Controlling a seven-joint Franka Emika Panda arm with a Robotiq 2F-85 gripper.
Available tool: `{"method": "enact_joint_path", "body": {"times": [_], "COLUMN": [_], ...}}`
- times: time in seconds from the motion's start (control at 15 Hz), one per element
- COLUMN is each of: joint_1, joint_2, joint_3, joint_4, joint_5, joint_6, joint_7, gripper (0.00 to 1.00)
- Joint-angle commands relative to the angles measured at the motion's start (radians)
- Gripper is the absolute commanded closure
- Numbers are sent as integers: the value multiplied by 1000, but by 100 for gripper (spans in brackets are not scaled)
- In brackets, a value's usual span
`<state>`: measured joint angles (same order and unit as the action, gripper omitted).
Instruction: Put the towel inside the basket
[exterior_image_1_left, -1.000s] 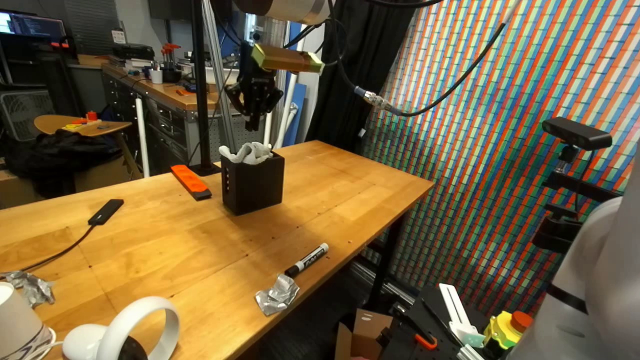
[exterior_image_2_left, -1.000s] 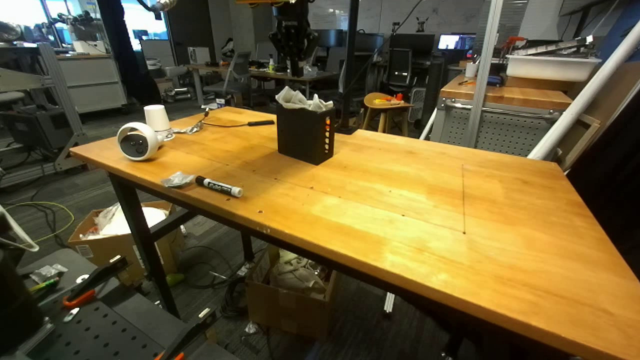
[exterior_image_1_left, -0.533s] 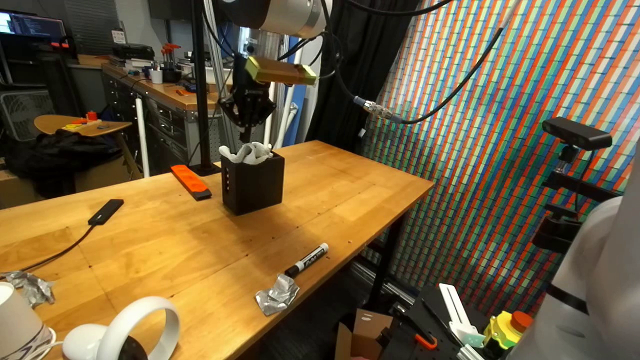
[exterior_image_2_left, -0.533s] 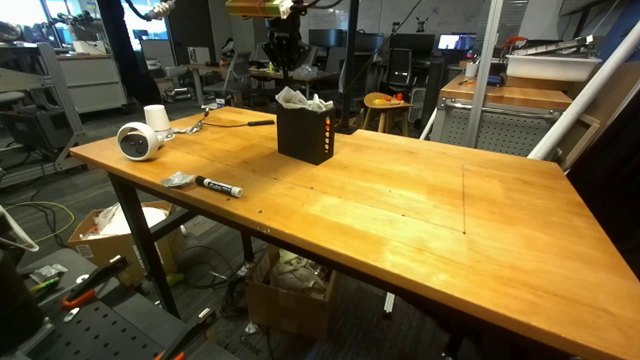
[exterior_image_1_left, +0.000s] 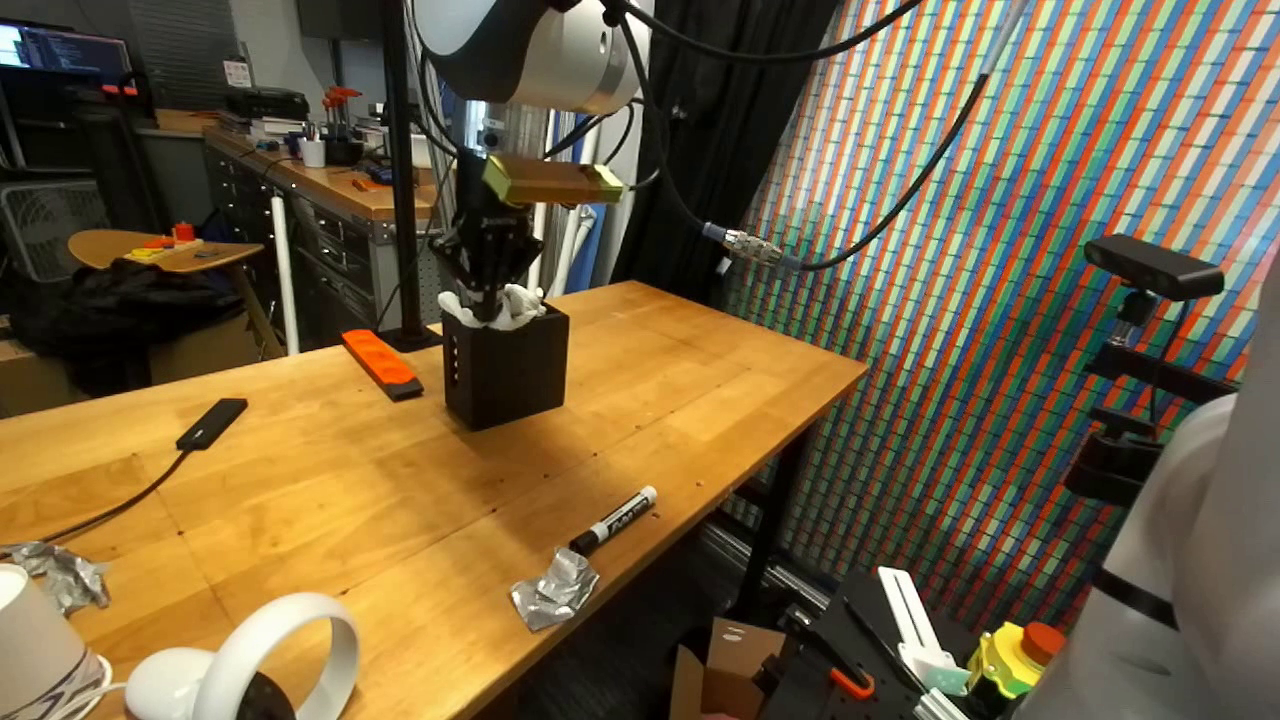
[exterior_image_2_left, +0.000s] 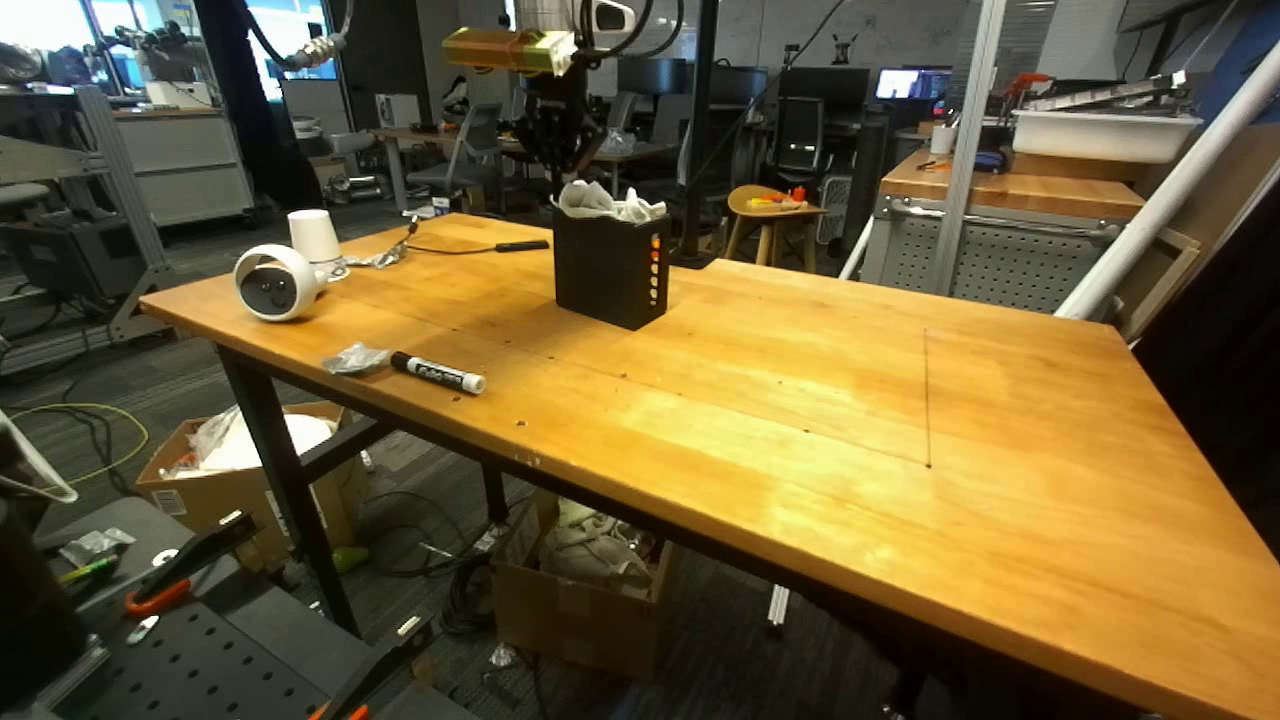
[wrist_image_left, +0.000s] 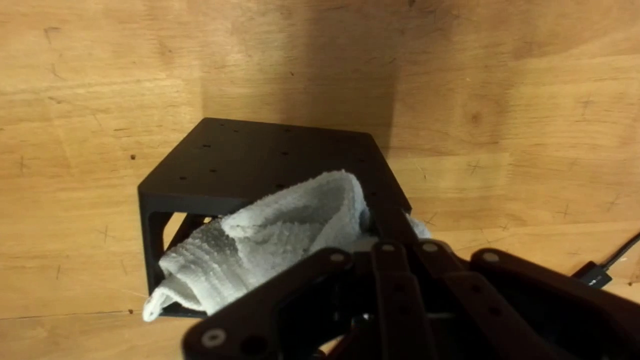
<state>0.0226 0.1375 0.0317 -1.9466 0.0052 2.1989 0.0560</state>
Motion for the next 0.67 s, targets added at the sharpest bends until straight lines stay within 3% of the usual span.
{"method": "enact_joint_path", "body": {"times": [0.0, 0.6], "joint_1": [6, 4], "joint_2": [5, 22], "joint_3": [3, -16], "joint_4": [1, 4], "joint_5": [4, -86], "joint_6": [41, 124], "joint_7": [-19, -17], "gripper": [98, 99]}}
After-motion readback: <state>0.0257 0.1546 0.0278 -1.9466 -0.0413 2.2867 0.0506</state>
